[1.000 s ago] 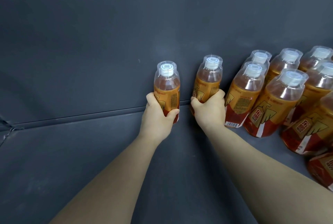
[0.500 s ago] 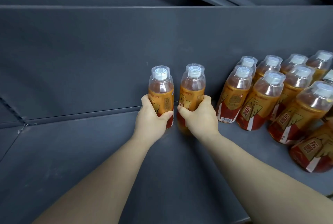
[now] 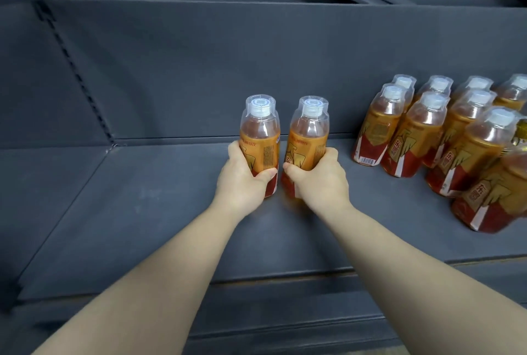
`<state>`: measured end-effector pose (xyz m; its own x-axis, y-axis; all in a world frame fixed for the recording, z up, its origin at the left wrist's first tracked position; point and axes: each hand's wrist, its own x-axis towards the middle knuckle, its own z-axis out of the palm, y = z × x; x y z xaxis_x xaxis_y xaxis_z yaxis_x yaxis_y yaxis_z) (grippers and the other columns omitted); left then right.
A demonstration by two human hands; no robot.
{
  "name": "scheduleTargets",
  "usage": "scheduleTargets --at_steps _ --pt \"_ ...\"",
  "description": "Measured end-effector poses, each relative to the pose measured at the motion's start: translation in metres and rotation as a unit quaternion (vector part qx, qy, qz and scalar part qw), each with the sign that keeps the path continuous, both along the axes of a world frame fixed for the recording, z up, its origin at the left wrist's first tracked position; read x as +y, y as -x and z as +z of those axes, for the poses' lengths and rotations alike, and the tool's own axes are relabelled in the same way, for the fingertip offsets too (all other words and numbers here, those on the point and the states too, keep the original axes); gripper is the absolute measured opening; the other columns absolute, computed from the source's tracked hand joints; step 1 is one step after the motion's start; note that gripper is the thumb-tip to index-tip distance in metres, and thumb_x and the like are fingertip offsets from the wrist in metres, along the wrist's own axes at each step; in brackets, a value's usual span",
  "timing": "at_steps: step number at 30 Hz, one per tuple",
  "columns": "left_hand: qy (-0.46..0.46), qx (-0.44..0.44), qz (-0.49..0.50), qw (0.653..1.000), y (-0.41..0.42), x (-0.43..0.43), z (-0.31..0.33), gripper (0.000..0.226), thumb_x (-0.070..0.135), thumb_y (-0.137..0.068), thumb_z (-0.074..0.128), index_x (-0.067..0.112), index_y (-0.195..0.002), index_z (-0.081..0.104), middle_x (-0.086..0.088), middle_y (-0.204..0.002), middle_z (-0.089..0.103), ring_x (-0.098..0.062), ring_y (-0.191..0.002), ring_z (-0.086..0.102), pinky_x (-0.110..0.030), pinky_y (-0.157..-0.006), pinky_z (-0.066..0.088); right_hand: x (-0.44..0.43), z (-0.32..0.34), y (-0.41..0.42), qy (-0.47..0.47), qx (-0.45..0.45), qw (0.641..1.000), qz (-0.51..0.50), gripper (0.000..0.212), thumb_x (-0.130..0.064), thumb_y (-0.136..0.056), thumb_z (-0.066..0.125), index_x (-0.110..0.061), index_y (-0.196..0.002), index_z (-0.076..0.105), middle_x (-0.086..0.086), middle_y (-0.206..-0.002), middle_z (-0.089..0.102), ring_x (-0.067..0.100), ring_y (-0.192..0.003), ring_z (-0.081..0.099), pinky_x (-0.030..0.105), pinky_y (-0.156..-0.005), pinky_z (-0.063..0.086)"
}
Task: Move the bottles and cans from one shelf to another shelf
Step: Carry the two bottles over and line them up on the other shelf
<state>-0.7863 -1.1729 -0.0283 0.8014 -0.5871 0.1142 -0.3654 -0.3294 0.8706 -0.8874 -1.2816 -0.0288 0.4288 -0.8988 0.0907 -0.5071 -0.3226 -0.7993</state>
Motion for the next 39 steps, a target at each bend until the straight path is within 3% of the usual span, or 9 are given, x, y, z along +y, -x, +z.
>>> scheduleTargets --at_steps 10,19,24,30,35,39 --pt "-0.015 0.002 0.088 0.996 0.073 0.110 0.004 0.069 0.031 -0.090 0.072 0.023 -0.143 0.028 0.005 -0.133 0.053 -0.018 -0.120 0.054 -0.029 -0.095 0.043 0.085 -0.006 0.052 -0.003 0.005 0.995 0.101 0.060 -0.052 -0.080 0.076 -0.020 -0.115 0.039 0.002 -0.113 0.060 0.024 -0.099 0.059 0.036 -0.079 0.049" --pt "-0.010 -0.002 0.165 0.986 0.093 0.212 0.006 0.067 0.030 -0.091 0.072 0.024 -0.142 0.029 0.004 -0.132 0.053 -0.018 -0.117 0.055 -0.034 -0.095 0.050 0.176 -0.002 0.050 -0.003 0.009 0.980 0.197 0.064 -0.052 -0.083 0.074 -0.018 -0.124 0.040 0.001 -0.114 0.057 0.024 -0.102 0.060 0.037 -0.082 0.054" --pt "-0.009 -0.001 0.211 0.977 0.088 0.280 0.000 0.066 0.029 -0.090 0.073 0.023 -0.141 0.031 0.005 -0.129 0.054 -0.017 -0.113 0.056 -0.032 -0.092 0.049 0.236 -0.009 0.035 -0.008 0.013 0.969 0.245 0.058 -0.052 -0.081 0.075 -0.023 -0.114 0.036 0.000 -0.111 0.057 0.022 -0.098 0.060 0.038 -0.079 0.055" --pt "-0.012 0.008 0.256 0.967 0.073 0.376 -0.010 0.068 0.030 -0.089 0.073 0.025 -0.141 0.029 0.007 -0.128 0.053 -0.012 -0.110 0.053 -0.029 -0.089 0.046 0.324 -0.015 0.013 -0.033 0.013 0.955 0.295 0.056 -0.050 -0.082 0.075 -0.023 -0.115 0.039 -0.002 -0.107 0.059 0.019 -0.094 0.060 0.032 -0.074 0.052" --pt "-0.011 0.005 0.288 0.957 0.060 0.452 -0.013 0.068 0.030 -0.090 0.073 0.025 -0.141 0.028 0.010 -0.123 0.049 -0.011 -0.107 0.050 -0.028 -0.085 0.044 0.399 -0.014 -0.009 -0.032 0.012 0.941 0.337 0.054 -0.049 -0.084 0.075 -0.027 -0.115 0.037 -0.006 -0.104 0.057 0.009 -0.085 0.056 0.020 -0.059 0.043" --pt "-0.012 0.004 0.317 0.948 0.045 0.512 -0.014 0.069 0.031 -0.089 0.073 0.025 -0.141 0.028 0.011 -0.121 0.048 -0.014 -0.109 0.053 -0.029 -0.088 0.046 0.458 -0.014 -0.032 -0.021 0.011 0.931 0.363 0.057 -0.050 -0.081 0.076 -0.024 -0.117 0.040 -0.004 -0.108 0.059 0.016 -0.095 0.062 0.033 -0.077 0.056"
